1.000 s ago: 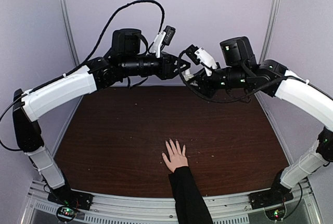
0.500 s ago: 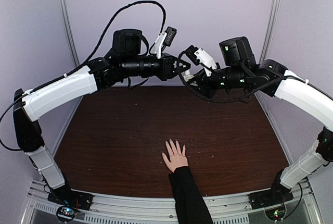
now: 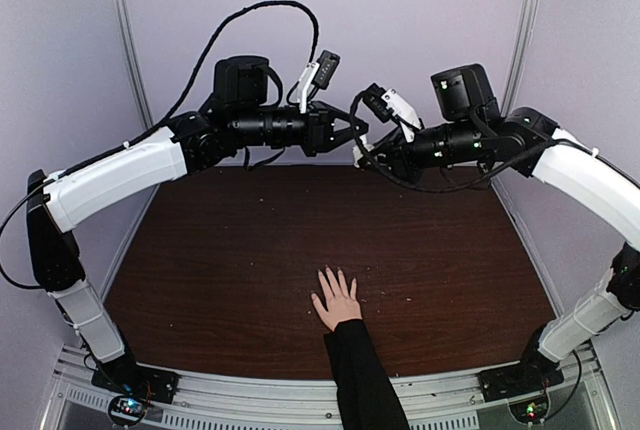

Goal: Paint the nails
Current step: Screw the nail polish bottle cap onto the nail polish bottle.

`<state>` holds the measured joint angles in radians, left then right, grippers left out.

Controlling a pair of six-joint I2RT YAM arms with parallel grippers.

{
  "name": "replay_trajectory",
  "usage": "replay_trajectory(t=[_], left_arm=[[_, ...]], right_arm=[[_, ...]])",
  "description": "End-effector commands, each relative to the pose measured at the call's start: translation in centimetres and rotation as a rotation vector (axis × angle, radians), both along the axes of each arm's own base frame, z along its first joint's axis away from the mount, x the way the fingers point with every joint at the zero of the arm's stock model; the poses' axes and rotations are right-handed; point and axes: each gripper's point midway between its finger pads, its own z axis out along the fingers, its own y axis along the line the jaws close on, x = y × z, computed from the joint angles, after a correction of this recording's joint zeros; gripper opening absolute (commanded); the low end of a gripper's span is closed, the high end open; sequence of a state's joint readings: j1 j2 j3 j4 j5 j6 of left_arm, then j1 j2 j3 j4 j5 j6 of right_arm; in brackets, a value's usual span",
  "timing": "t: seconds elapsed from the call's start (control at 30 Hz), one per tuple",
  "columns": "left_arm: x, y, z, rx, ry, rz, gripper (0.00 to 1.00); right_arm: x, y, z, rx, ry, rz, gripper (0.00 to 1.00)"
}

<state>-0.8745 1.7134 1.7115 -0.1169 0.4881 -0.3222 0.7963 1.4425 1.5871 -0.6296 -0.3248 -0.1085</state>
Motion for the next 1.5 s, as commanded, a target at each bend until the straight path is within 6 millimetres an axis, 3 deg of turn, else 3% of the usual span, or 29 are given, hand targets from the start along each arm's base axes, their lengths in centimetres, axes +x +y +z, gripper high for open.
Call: replay_trajectory(t=[0.0,0.5,0.8,0.93,1.1,1.2,1.33,1.47], left_arm=[[-3.4,-1.1,-1.7,0.021,0.017,-0.183,0.00],[-9.0,-1.0,-1.2,-0.047,0.029,-0.539,0.00],[-10.8,-0.8,-0.3,-0.101,0.046,-0.679,0.00],[-11.2,-0.6,0.3,-0.120,0.046,-0.703,0.00],[-10.6,-0.1,1.2,-0.143,0.015,-0.655,0.00],[-9.9,0.6,2.0,-0.158,-0.012,-0.604,0.10],[-8.9,1.5,3.0,-0.164,-0.039,-0.536,0.35],[-6.9,3.3,4.5,-0.142,-0.111,-0.363,0.44]], right_arm=[[-2.7,0.8,7.2,0.202,-0.118,0.177,0.00],[-9.6,1.4,10.9,0.338,-0.161,0.565,0.00],[-12.7,0.9,13.3,0.420,-0.201,0.730,0.00],[-12.7,0.9,13.1,0.410,-0.195,0.733,0.00],[-11.6,0.9,11.2,0.346,-0.181,0.668,0.00],[-11.0,0.7,10.2,0.319,-0.170,0.628,0.00],[-10.2,0.4,9.2,0.281,-0.158,0.577,0.00],[-8.3,0.2,7.9,0.219,-0.152,0.470,0.00]])
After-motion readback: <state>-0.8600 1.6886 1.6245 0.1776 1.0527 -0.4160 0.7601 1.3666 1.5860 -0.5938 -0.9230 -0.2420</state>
